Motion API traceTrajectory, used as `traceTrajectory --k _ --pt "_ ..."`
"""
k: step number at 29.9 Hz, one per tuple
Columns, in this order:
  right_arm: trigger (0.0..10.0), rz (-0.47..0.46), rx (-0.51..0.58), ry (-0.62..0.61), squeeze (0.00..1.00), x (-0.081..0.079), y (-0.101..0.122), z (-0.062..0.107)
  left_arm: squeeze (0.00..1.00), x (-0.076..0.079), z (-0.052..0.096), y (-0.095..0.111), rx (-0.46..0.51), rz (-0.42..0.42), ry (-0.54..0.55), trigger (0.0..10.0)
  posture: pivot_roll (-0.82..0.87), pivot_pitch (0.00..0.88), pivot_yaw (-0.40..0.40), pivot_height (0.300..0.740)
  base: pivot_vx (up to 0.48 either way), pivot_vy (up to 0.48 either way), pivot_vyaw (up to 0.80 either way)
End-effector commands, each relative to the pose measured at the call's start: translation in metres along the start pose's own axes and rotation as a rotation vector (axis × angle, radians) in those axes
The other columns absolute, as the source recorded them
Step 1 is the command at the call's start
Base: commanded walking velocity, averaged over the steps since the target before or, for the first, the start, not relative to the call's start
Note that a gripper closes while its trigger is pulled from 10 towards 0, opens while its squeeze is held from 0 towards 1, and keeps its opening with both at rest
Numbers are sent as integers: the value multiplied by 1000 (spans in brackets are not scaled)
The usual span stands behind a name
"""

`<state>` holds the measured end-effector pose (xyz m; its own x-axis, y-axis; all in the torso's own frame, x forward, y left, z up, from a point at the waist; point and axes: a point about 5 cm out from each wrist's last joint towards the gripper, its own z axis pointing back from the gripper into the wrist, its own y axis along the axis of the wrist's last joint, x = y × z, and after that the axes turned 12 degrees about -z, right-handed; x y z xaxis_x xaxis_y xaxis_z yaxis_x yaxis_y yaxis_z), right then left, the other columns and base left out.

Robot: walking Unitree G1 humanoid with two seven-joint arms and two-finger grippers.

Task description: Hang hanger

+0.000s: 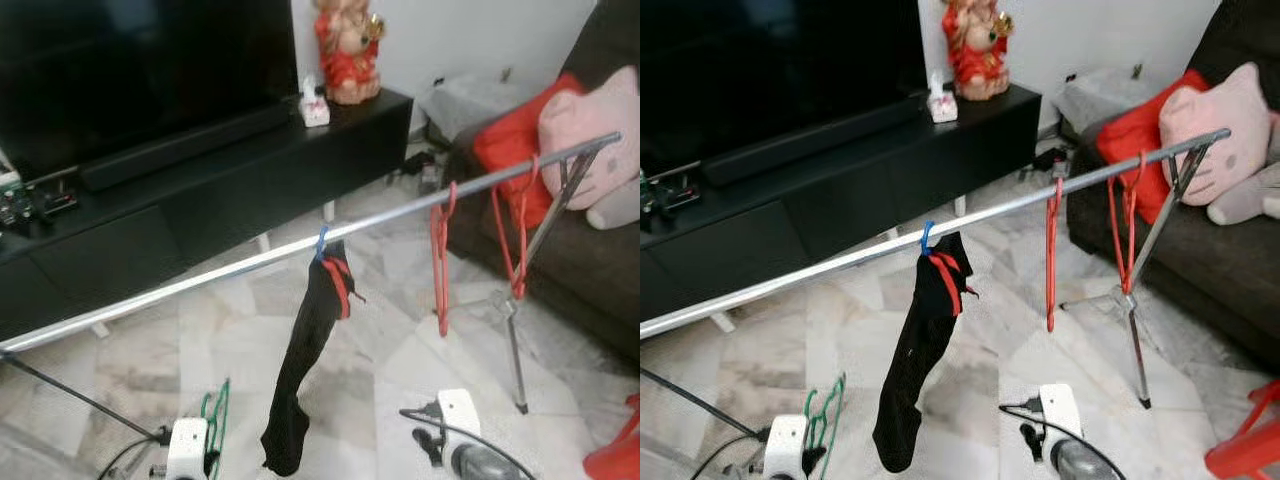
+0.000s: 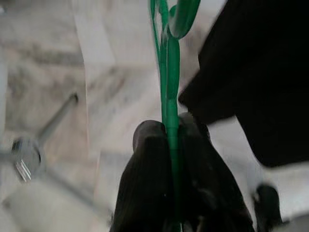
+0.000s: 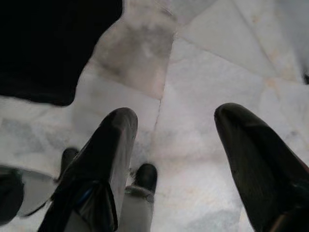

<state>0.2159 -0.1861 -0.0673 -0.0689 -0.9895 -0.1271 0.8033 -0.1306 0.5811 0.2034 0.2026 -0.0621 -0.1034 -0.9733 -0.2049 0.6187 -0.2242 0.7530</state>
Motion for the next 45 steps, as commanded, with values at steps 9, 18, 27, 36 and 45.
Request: traceTrajectory --k 9,18,27,36,45 --pt "10000 5 -23 9 0 -3 -6 0 0 -8 3 26 228 -118 -28 10000 -73 0 57 732 0 0 0" --pt "10000 12 -24 10 0 -3 -6 0 0 -14 15 37 357 -162 -41 10000 -72 0 56 732 0 0 0" --pt "10000 22 -27 10 0 -2 -6 0 0 -8 37 59 492 -272 -107 10000 -70 0 57 732 0 0 0" --pt "10000 27 -29 12 0 -2 -6 0 0 -11 43 79 550 -275 -79 10000 -66 0 59 732 0 0 0" --pt "10000 26 -29 12 0 -2 -7 0 0 -14 44 104 559 -229 -22 10000 -69 0 59 732 0 0 0"
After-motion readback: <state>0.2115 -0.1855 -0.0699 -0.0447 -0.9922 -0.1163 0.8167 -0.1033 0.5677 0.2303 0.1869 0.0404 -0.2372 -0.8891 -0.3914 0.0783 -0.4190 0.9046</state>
